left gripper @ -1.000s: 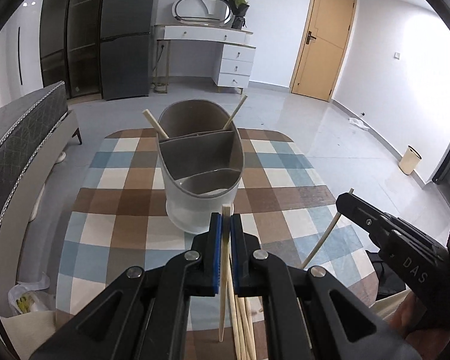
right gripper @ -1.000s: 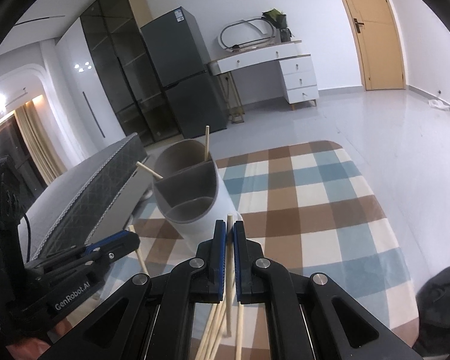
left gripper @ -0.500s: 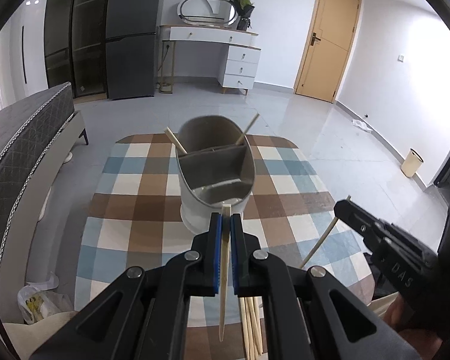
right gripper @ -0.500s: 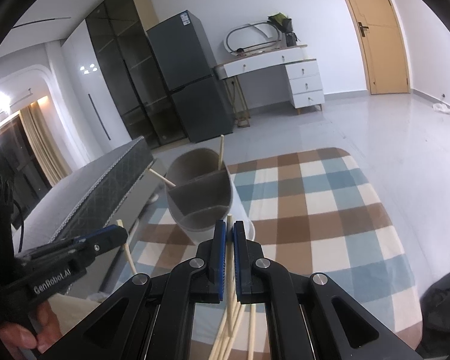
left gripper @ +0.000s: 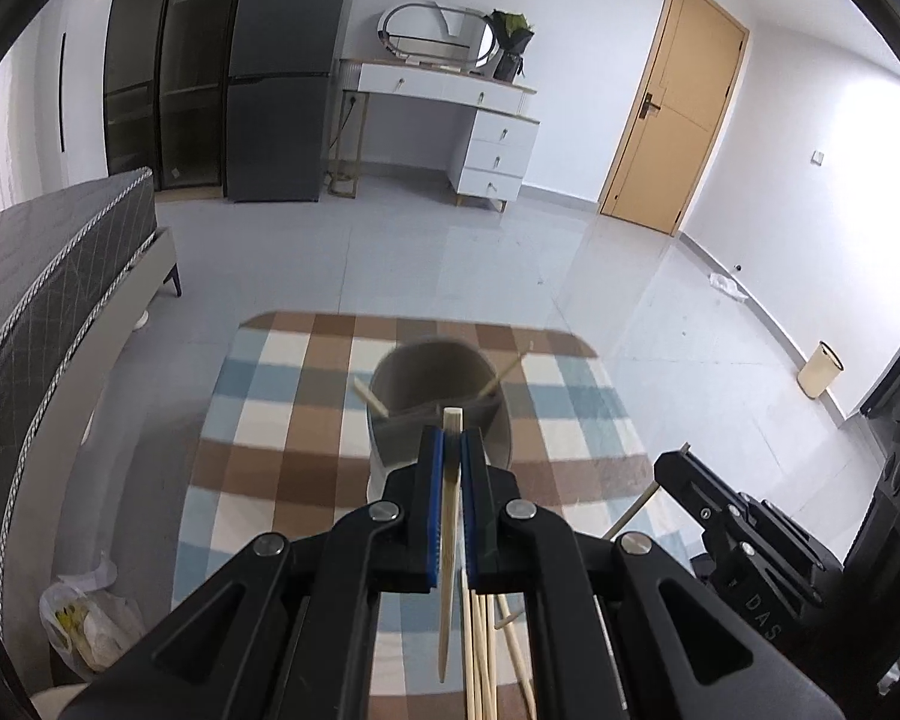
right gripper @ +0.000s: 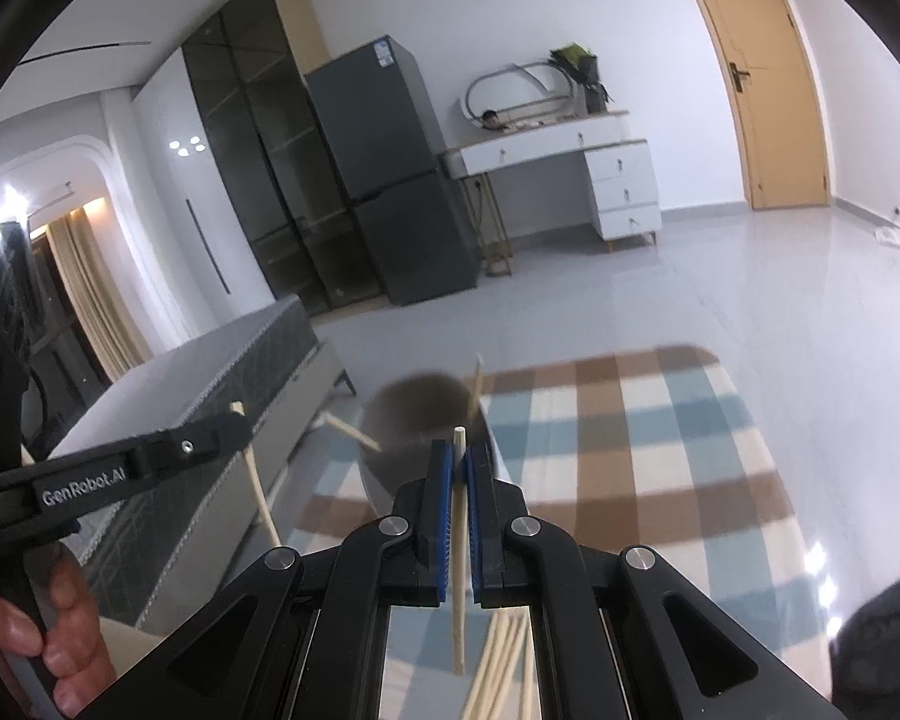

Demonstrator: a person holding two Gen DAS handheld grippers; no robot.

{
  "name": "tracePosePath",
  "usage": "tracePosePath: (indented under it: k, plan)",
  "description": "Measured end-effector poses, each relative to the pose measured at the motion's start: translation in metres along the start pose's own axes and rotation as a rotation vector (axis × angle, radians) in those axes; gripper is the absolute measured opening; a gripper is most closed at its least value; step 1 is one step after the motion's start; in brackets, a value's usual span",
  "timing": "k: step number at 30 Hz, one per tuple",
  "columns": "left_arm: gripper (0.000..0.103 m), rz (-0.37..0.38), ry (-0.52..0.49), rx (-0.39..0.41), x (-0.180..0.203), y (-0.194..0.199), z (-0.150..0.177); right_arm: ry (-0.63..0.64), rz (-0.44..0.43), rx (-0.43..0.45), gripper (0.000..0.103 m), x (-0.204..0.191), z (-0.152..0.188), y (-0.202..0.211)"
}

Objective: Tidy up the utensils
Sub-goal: 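Lift both chopsticks and lower them into the holder compartments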

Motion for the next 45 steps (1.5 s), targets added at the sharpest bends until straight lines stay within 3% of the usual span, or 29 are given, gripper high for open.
tracePosePath:
  k: [11,23,37,45]
  plan:
    - [0.001,0.026,-0.001,0.055,0.007,0.000,-0.054,0.077,-0.073,0.102,0.004,-0.016,-0.083,-0.012]
    - [0.001,0.023,0.003,0.116,0.002,-0.025,-0.102,0.100,-0.082,0.204,0.004,-0.008,-0.133,-0.043]
    - [0.001,0.045,0.064,0.156,-0.014,-0.062,-0.103,0.064,-0.064,0.140,0.004,0.014,-0.111,-0.098]
    - [0.001,0.047,0.047,0.123,-0.015,-0.074,-0.087,0.060,-0.082,0.116,0.004,0.018,-0.091,-0.105]
Point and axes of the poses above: each gripper's, at about its wrist camera, not at the fingertips, and y roughly against the way its jaws point, x to its right, z to its underside, the point moved 2 cm from there along -y, roughly the way its jaws point, and after that the axes turned 12 degrees about y, right-handed, at the moved point
